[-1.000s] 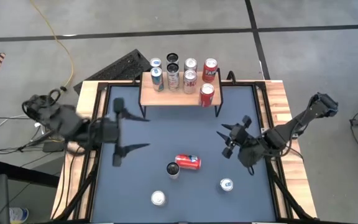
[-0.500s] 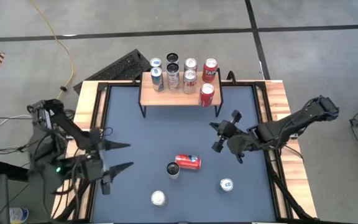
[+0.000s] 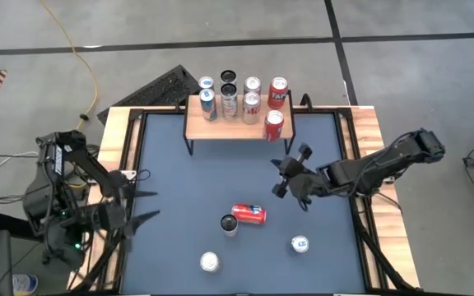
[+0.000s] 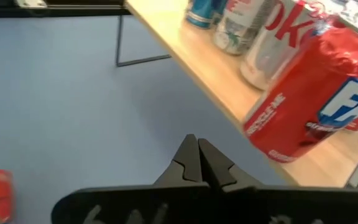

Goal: Place canned beverage on shelf
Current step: Put the top left orange soda can on the shelf aligned with the other orange soda can

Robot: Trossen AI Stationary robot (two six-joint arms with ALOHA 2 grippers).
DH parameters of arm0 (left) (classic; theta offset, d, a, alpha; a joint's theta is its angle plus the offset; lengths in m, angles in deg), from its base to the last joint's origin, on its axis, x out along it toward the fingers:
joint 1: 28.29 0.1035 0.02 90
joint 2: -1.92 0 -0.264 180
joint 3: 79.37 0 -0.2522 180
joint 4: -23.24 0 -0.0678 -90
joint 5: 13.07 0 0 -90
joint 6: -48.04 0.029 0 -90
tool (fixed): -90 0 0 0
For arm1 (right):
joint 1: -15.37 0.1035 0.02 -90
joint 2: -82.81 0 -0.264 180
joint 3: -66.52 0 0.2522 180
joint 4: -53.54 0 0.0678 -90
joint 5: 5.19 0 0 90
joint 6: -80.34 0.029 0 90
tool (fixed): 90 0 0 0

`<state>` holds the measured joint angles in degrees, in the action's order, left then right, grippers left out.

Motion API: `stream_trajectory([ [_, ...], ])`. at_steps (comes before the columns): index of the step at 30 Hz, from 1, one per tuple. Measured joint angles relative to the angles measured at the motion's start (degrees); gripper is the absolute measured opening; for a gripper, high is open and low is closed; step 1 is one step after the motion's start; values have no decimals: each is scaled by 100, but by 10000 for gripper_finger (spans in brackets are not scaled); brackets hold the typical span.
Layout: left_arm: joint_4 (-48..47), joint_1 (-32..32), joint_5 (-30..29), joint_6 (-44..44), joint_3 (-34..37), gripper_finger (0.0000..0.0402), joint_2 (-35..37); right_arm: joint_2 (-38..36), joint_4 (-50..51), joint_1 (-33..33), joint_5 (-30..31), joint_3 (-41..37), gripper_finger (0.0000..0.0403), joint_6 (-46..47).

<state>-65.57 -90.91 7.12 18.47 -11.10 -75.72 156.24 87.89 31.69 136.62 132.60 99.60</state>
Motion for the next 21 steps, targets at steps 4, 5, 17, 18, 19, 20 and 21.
stream_trajectory([
  [4, -854, -136, -379, -1062, 2, 185, -1, 0, -66, -237, -81, 0, 0, -117],
  [5, -941, -204, -512, -1237, 52, 183, 8, 0, -64, -264, -81, 0, 0, -119],
  [17, -1028, -839, -1672, -3988, 2496, 156, 1136, 332, -383, -782, -39, 12, 0, -476],
  [18, -978, -841, -1703, -4092, 2639, 154, 1224, 380, -378, -826, -50, 47, 0, -476],
  [19, -919, -840, -1711, -4163, 2758, 154, 1292, 417, -407, -861, -59, 76, 0, -478],
  [20, -841, -841, -1721, -4191, 2858, 153, 1347, 465, -398, -882, -66, 104, 0, -495],
  [21, -763, -839, -1741, -4195, 2946, 153, 1394, 493, -389, -916, -70, 129, 0, -545],
])
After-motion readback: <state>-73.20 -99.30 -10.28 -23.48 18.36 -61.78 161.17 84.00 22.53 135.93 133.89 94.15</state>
